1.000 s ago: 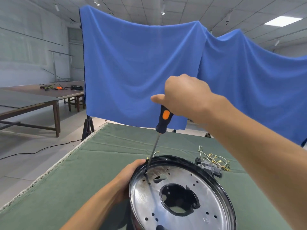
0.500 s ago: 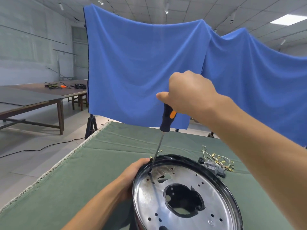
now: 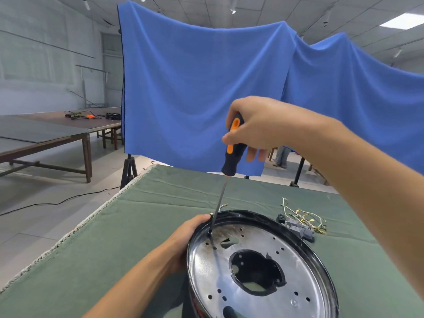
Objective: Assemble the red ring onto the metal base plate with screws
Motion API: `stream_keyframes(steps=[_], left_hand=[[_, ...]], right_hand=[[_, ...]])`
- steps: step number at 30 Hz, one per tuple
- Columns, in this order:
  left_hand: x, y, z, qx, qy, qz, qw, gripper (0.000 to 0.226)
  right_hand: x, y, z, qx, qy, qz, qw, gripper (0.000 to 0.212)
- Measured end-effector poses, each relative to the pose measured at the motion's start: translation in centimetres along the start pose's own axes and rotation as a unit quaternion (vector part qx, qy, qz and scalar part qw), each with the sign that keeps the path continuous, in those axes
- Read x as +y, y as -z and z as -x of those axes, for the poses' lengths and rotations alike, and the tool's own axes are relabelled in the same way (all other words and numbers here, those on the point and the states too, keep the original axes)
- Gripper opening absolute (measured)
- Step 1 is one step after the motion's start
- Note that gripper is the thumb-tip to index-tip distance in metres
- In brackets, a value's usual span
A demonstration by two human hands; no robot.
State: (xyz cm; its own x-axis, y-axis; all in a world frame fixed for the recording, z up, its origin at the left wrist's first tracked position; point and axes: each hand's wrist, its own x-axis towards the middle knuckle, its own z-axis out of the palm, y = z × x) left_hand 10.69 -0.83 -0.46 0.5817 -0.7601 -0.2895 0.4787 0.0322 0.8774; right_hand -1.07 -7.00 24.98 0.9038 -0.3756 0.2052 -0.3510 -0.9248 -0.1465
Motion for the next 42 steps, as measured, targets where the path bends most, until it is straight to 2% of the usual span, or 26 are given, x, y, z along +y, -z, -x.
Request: stream_keyframes(steps=[2, 5, 6, 7, 9, 10, 12, 14, 16, 18, 20, 21, 23, 25, 27, 30, 35, 39, 42], left_hand=[[-0.1, -0.1, 0.0, 0.000, 0.005, 0.005, 1.000, 0.058], [0.2, -0.3, 0.4, 0.003, 0.004, 0.004, 1.000, 0.057], [0.2, -0.3, 0.5, 0.002, 0.005, 0.004, 1.000, 0.057], [0.2, -0.3, 0.5, 0.003, 0.005, 0.006, 1.000, 0.057], [0.4, -0.5, 0.8, 0.009, 0.003, 0.005, 1.000, 0.056], [0.4, -0.6, 0.9, 0.009, 0.002, 0.003, 1.000, 0.056], [0.4, -0.6, 1.0, 0.007, 0.002, 0.000, 1.000, 0.056], [0.3, -0.6, 1.1, 0.012, -0.001, -0.006, 1.000, 0.056], [0.4, -0.6, 1.3, 0.011, 0.002, -0.014, 1.000, 0.056], [0.5, -0.5, 1.3, 0.011, 0.001, -0.016, 1.000, 0.053], [0.7, -0.6, 1.4, 0.001, -0.004, -0.020, 1.000, 0.041], [0.7, -0.6, 1.5, -0.010, -0.006, -0.024, 1.000, 0.035], [0.7, -0.7, 1.4, -0.021, -0.007, -0.032, 0.999, 0.031], [0.8, -0.8, 1.6, -0.020, -0.008, -0.043, 0.999, 0.031], [0.9, -0.9, 1.8, -0.027, -0.004, -0.049, 0.998, 0.031], [1.5, -0.8, 2.4, -0.034, 0.003, -0.082, 0.996, 0.034], [3.5, 0.1, 3.1, -0.011, 0.003, -0.219, 0.976, 0.042], [4.6, 0.6, 3.4, 0.011, 0.002, -0.219, 0.976, 0.042], [4.3, 1.1, 3.2, 0.021, 0.000, -0.208, 0.978, 0.037]], right_hand=[[0.2, -0.1, 0.0, 0.057, 0.003, 0.023, 0.998, 0.024], [0.3, -0.8, -0.1, 0.153, -0.025, 0.134, 0.979, 0.038], [0.3, -0.7, 0.0, 0.135, -0.028, 0.137, 0.981, 0.040], [0.3, -0.5, 0.1, 0.086, -0.024, 0.114, 0.989, 0.039], [0.3, 0.0, 0.4, -0.007, -0.007, 0.019, 1.000, 0.029], [0.4, 0.1, 0.5, -0.013, 0.005, -0.013, 1.000, 0.023], [0.6, 0.0, 0.5, 0.046, 0.016, 0.016, 0.999, 0.019], [0.6, -0.4, 0.2, 0.132, 0.002, 0.100, 0.986, 0.033], [0.6, -1.0, 0.1, 0.175, -0.018, 0.125, 0.976, 0.042], [0.7, -0.8, 0.0, 0.118, -0.018, 0.105, 0.987, 0.045], [0.7, -0.6, 0.2, 0.047, -0.002, 0.043, 0.998, 0.036], [0.8, -0.6, 0.2, 0.046, 0.006, 0.013, 0.999, 0.030], [1.1, -0.7, -0.1, 0.107, 0.002, 0.022, 0.994, 0.024], [1.5, -1.4, -0.4, 0.195, -0.024, 0.090, 0.976, 0.031], [2.1, -1.9, -0.5, 0.236, -0.043, 0.095, 0.966, 0.032], [3.5, -1.9, -0.5, 0.239, -0.056, -0.015, 0.969, 0.024], [5.9, -2.0, -0.1, 0.330, -0.065, -0.180, 0.924, 0.025], [7.3, -3.5, 0.1, 0.423, -0.043, -0.213, 0.880, 0.035], [7.2, -3.9, 0.3, 0.481, 0.013, -0.210, 0.851, 0.026]])
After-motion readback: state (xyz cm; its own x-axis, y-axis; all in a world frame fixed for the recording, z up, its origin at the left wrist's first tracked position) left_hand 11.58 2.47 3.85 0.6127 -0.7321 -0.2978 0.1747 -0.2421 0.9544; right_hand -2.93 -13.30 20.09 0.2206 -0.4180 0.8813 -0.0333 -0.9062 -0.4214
